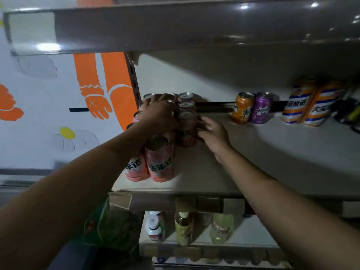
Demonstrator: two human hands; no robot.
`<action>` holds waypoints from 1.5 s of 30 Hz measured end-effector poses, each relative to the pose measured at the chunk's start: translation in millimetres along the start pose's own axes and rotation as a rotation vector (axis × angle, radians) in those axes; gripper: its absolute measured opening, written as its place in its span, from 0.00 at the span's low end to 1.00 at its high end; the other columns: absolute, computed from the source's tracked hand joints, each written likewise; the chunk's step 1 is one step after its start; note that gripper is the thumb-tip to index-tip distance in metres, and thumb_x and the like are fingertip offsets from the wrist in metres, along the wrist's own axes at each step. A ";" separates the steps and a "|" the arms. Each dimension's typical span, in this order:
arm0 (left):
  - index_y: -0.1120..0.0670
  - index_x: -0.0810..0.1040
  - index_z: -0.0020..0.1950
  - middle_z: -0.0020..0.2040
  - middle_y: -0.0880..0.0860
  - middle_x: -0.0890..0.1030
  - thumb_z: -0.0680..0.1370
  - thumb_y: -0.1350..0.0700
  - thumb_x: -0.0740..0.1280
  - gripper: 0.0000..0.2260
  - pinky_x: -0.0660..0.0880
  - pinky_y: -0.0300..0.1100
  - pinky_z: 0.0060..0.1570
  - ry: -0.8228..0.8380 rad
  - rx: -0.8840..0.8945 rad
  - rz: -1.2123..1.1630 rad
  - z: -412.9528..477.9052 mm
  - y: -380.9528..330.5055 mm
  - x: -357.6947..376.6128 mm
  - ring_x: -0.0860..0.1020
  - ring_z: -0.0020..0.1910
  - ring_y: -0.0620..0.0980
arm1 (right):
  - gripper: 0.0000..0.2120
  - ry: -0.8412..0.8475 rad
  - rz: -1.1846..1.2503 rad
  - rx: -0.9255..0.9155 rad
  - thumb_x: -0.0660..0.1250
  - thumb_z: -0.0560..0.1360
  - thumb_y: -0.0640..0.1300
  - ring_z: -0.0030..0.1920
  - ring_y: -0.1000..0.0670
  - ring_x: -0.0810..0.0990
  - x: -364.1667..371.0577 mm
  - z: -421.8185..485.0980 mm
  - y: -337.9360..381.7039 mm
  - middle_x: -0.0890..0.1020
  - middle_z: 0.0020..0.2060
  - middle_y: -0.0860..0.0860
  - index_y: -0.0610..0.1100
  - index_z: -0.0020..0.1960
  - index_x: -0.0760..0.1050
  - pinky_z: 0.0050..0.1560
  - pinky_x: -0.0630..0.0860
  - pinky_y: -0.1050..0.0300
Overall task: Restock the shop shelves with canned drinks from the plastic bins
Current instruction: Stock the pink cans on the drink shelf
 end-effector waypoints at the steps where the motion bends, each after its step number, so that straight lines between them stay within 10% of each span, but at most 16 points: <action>1: 0.41 0.81 0.62 0.76 0.50 0.67 0.70 0.42 0.75 0.21 0.55 0.56 0.74 0.006 -0.006 -0.001 -0.6 -0.6 0.2 0.60 0.75 0.58 | 0.35 0.011 0.006 -0.005 0.73 0.62 0.51 0.58 0.51 0.83 0.4 6.8 -9.8 0.84 0.59 0.50 0.50 0.69 0.77 0.62 0.79 0.45; 9: 0.50 0.79 0.63 0.59 0.54 0.79 0.70 0.48 0.69 0.22 0.71 0.45 0.54 -0.182 0.015 -0.472 -19.6 -38.5 -25.9 0.75 0.60 0.56 | 0.24 0.023 0.119 0.010 0.72 0.75 0.35 0.59 0.52 0.81 -36.4 -24.5 22.1 0.82 0.60 0.47 0.49 0.69 0.76 0.58 0.78 0.57; 18: 0.45 0.79 0.56 0.55 0.54 0.84 0.61 0.43 0.70 0.24 0.78 0.55 0.61 0.080 0.175 -1.048 -26.6 -220.5 -28.6 0.82 0.57 0.56 | 0.26 -0.247 0.131 -0.113 0.69 0.73 0.25 0.57 0.47 0.80 -228.7 -104.7 79.8 0.80 0.55 0.39 0.34 0.71 0.72 0.47 0.78 0.65; 25: 0.58 0.80 0.62 0.41 0.48 0.79 0.76 0.63 0.71 0.14 0.73 0.28 0.37 0.222 0.469 -1.170 -51.3 -434.1 -42.0 0.77 0.43 0.48 | 0.25 -0.569 -0.021 -0.150 0.73 0.74 0.32 0.58 0.49 0.80 -417.6 -228.6 106.8 0.82 0.60 0.40 0.40 0.69 0.74 0.51 0.79 0.61; 34: 0.64 0.76 0.62 0.47 0.55 0.80 0.74 0.68 0.72 0.16 0.74 0.29 0.43 0.479 0.915 -1.286 -177.2 -705.4 -73.8 0.77 0.43 0.43 | 0.20 -1.062 -0.181 -0.091 0.77 0.72 0.40 0.56 0.51 0.83 -616.1 -462.0 125.4 0.85 0.53 0.51 0.50 0.62 0.79 0.52 0.80 0.58; 38: 0.59 0.77 0.60 0.51 0.56 0.81 0.74 0.65 0.73 0.16 0.77 0.32 0.45 0.573 1.026 -1.302 -232.8 -791.4 -84.8 0.79 0.48 0.50 | 0.22 -1.207 -0.233 -0.056 0.75 0.73 0.36 0.50 0.63 0.82 -662.5 -555.2 136.9 0.84 0.56 0.49 0.40 0.66 0.78 0.43 0.76 0.72; 45: 0.53 0.80 0.59 0.53 0.53 0.83 0.77 0.63 0.72 0.11 0.76 0.44 0.58 0.684 1.171 -1.267 -312.9 -891.8 -89.0 0.80 0.55 0.51 | 0.24 -1.361 -0.255 -0.022 0.74 0.73 0.34 0.50 0.50 0.81 -729.3 -671.4 134.8 0.81 0.45 0.47 0.36 0.69 0.75 0.51 0.77 0.59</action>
Point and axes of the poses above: each hand's wrist, its own z-axis towards the middle knuckle, its own x-axis out of the palm, y = z × x, the point moved 7 cm from there along z, towards the middle knuckle
